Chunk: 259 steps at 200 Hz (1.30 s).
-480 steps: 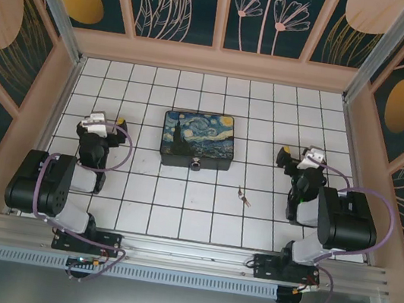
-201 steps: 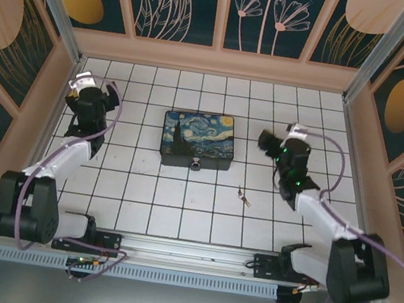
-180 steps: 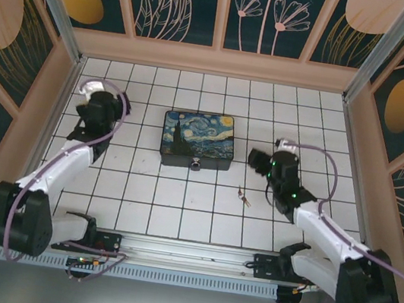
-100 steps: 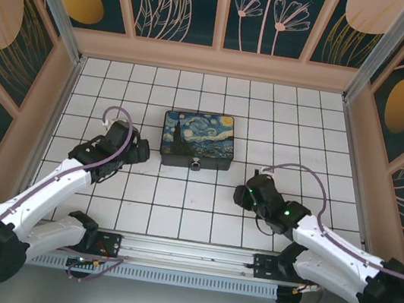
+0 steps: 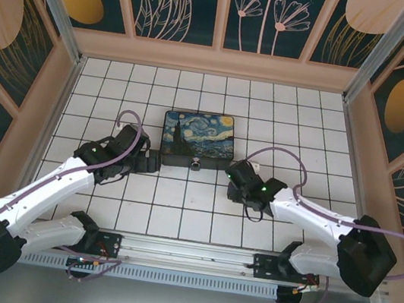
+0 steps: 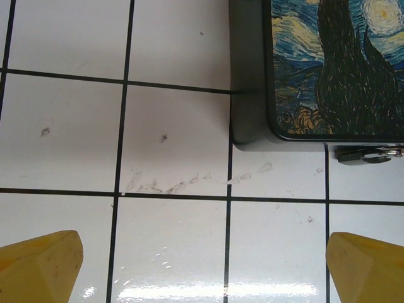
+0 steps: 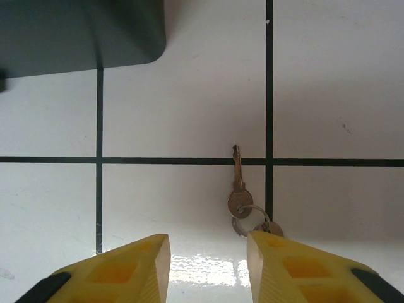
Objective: Unlock the padlock with the key
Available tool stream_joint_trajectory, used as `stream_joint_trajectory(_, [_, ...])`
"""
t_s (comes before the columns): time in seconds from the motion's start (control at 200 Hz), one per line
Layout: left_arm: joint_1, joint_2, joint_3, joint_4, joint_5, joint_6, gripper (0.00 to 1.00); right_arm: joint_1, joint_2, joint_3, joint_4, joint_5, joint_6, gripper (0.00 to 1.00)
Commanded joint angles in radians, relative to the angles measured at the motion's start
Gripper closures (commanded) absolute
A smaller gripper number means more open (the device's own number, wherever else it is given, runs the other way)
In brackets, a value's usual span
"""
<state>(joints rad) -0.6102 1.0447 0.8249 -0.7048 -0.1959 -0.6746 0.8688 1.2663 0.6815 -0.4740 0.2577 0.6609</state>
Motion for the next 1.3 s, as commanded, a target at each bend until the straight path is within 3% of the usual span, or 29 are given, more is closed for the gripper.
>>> stream_joint_trajectory(0.0, [-0.007, 0.009, 0.013, -0.025, 0.0, 0.013, 0.01, 0.001, 0.046, 0.041, -0.068, 0.036, -0.041, 0.66])
stream_joint_trajectory(0.976, [-0.007, 0.021, 0.005, 0.015, -0.011, 0.028, 0.01, -0.025, 0.239, 0.095, -0.053, 0.074, -0.163, 0.75])
stream_joint_trajectory(1.291, [-0.007, 0.023, -0.006, 0.036, -0.002, 0.033, 0.02, -0.022, 0.26, 0.161, -0.097, 0.097, -0.191, 0.68])
